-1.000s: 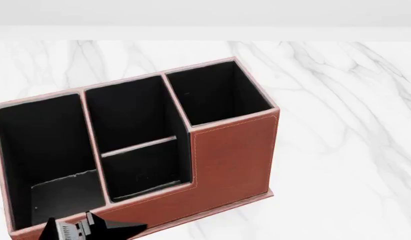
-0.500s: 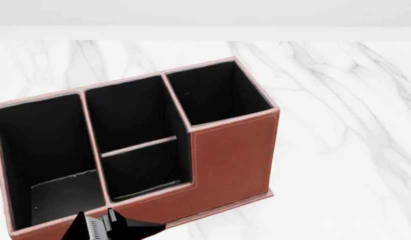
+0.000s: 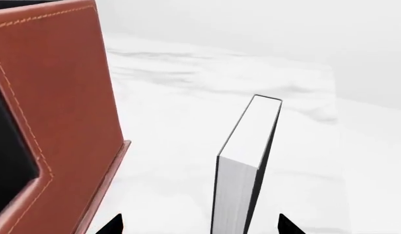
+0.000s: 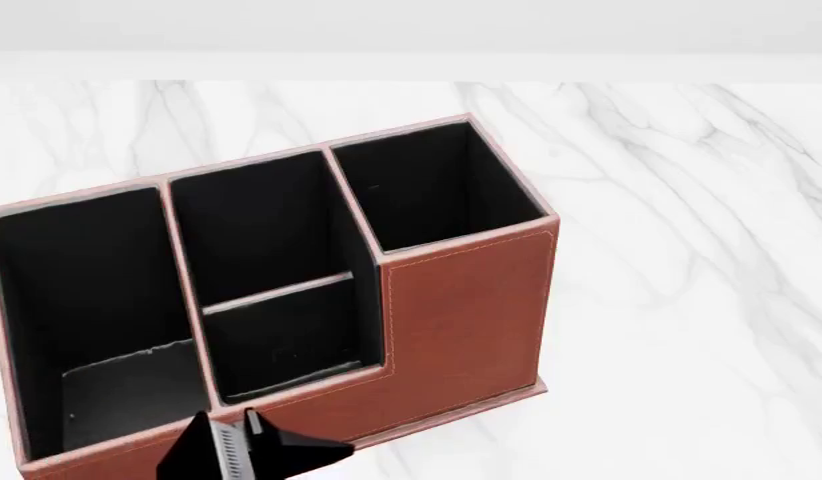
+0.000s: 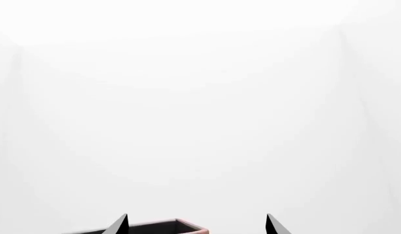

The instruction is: Pick up the book and place it in the back compartment of the caddy.

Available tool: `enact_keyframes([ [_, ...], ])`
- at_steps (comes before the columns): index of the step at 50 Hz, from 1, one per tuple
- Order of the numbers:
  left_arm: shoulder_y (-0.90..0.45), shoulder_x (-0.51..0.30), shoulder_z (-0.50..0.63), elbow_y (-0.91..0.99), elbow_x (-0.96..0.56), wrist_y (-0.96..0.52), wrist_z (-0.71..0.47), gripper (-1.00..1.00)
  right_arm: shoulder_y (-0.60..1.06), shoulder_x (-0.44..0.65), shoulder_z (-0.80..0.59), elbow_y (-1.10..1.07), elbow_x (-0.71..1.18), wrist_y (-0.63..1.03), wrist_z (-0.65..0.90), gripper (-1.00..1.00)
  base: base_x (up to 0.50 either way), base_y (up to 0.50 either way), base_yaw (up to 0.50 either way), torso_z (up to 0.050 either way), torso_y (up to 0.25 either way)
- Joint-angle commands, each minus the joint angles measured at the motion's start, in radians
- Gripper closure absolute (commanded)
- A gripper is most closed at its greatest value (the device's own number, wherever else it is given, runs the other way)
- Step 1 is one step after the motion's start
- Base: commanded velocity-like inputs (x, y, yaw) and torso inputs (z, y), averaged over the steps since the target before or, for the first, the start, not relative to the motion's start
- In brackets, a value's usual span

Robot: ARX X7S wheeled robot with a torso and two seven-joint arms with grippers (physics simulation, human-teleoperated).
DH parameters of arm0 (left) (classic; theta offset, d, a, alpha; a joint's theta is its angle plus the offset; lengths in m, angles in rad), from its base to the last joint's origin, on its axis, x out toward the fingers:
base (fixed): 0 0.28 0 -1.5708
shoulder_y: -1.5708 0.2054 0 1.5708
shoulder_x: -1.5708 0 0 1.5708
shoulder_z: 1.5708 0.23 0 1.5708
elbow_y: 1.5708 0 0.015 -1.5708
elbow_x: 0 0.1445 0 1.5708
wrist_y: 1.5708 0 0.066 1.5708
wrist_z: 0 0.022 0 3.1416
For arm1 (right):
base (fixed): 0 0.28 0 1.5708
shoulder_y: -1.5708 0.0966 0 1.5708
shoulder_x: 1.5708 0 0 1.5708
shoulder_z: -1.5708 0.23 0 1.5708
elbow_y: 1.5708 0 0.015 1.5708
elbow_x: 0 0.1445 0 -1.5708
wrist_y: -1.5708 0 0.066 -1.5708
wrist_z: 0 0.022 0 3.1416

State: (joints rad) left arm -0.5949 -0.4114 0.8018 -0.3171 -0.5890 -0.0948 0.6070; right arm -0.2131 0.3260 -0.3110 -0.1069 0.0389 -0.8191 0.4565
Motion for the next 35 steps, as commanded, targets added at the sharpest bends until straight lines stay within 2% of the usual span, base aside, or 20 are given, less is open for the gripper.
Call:
enact_keyframes([
  [1,-0.03,0.045,0.008,-0.081,0.013,0.012,0.018,-1.0,-0.001,0.002,-0.003,-0.002,-0.002,-0.002,0.002,-1.0,0.0,0.0,0.0,0.0,0.0],
  [35,-0.078,0.122,0.066,-0.135,0.07,0.003,0.016,-1.0,-0.003,0.014,-0.007,-0.01,0.006,-0.003,0.01,-1.0,0.0,0.0,0.0,0.0,0.0],
])
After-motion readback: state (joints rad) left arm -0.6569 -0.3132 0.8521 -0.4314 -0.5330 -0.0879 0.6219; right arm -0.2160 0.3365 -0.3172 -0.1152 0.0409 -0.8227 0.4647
